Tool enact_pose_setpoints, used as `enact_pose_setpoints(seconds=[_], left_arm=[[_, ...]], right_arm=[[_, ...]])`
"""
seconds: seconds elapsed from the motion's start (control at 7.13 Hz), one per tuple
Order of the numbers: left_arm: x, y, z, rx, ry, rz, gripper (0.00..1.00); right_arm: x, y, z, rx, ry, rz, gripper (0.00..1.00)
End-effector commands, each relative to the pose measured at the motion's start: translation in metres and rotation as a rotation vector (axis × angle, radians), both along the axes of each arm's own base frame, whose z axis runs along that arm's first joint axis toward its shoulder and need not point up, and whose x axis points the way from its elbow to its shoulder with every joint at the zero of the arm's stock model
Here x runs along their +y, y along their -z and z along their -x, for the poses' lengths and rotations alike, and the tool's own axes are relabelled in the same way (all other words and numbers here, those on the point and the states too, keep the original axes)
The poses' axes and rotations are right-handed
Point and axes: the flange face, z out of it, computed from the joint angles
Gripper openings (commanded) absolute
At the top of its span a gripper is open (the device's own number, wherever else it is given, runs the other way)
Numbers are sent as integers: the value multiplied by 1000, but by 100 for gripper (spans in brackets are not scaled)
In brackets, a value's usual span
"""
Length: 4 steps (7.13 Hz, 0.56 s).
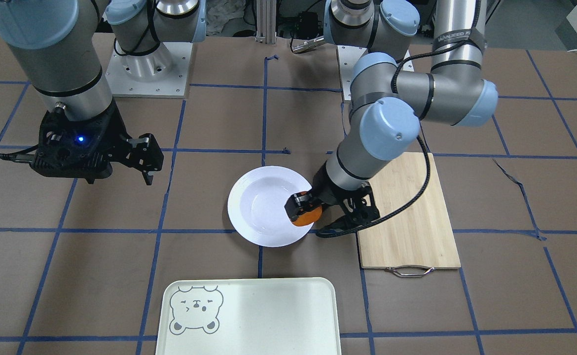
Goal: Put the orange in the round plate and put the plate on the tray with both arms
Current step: 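Carry the orange with the left gripper over the white plate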
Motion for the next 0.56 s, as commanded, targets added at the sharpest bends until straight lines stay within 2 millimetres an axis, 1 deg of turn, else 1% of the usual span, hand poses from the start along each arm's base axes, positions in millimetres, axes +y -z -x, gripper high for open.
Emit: enact_pose_setpoints(seconds=[0.0, 0.14, 0.28, 0.42], left_arm=[[21, 23, 33, -10, -51, -72, 0], [29, 35, 32, -18, -50, -97, 15], [36, 47, 30, -24, -50, -119, 26], [36, 46, 32, -17, -51, -100, 62]], right_arm=[[0, 0, 1, 0, 1, -2, 100], [0, 1, 1, 0, 1, -5, 100], [-1, 1, 2, 0, 1, -3, 100], [-2, 3, 5, 0, 6, -5, 100]])
